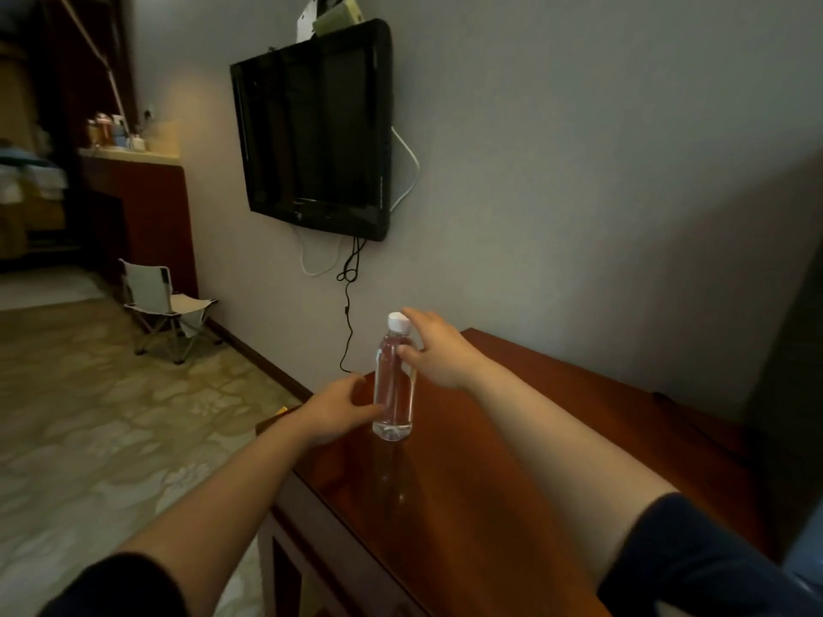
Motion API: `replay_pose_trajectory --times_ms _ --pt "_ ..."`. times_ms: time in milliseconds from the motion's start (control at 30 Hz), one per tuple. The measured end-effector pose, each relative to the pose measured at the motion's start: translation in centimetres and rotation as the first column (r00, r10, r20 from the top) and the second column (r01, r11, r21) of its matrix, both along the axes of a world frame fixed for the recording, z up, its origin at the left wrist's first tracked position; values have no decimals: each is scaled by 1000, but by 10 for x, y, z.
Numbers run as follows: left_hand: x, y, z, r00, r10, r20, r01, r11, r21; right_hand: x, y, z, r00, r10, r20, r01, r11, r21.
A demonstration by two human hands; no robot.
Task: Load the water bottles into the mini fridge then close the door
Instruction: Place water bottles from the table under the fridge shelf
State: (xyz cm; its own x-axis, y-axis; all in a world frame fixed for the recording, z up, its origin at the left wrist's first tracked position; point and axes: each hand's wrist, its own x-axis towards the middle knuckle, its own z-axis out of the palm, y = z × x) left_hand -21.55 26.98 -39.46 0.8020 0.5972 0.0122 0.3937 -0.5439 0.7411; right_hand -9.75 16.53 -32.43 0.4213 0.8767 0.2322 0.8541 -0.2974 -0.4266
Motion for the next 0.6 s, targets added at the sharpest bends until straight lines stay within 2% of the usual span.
replay_pose_trajectory --times_ms 133,200,333,600 --pt "31 -3 -10 976 86 199 -57 988 -144 2 22 -8 996 1 86 -3 1000 20" --pt "42 -3 -15 963 135 232 -95 980 -175 3 28 -8 993 -13 116 9 999 38" --pt "55 1 -24 958 172 228 -136 977 -163 11 38 -1 977 -85 195 76 996 54" --pt "49 14 -33 963 140 228 -112 985 -134 17 43 12 986 -104 131 101 994 31"
